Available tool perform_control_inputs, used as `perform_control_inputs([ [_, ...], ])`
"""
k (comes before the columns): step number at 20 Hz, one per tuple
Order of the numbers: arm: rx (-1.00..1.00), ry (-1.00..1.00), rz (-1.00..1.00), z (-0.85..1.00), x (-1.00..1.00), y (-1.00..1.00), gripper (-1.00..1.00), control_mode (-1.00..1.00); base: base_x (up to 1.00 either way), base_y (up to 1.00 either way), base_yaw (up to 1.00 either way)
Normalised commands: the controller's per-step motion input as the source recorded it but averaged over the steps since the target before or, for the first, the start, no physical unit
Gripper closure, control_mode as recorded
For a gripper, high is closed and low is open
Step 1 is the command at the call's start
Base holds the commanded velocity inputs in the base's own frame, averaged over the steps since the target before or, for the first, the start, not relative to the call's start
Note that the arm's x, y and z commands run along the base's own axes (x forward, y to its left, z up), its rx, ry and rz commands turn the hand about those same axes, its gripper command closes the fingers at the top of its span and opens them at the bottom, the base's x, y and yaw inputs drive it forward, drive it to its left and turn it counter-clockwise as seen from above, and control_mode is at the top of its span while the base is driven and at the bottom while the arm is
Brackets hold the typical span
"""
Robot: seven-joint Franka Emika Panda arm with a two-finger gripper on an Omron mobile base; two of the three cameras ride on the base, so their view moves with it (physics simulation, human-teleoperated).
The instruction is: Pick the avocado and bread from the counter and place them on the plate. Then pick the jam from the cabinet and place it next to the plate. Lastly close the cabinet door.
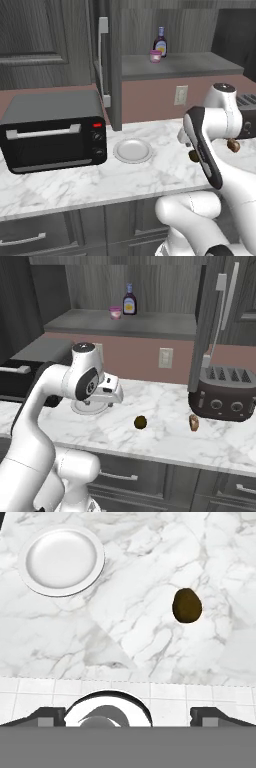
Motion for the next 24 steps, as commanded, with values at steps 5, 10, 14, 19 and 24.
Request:
perform_control_inputs([
  [5,0.0,0.0,0.0,-0.3,0.03,-0.32,-1.0,-1.0,0.0,0.0,0.0],
  [10,0.0,0.0,0.0,-0.28,0.08,-0.25,-1.0,-1.0,0.0,0.0,0.0],
  [14,0.0,0.0,0.0,-0.26,0.18,-0.19,-1.0,-1.0,0.0,0.0,0.0],
  [19,0.0,0.0,0.0,-0.28,0.3,-0.18,-1.0,-1.0,0.0,0.0,0.0],
  [24,0.0,0.0,0.0,-0.27,0.36,-0.17,-1.0,-1.0,0.0,0.0,0.0],
])
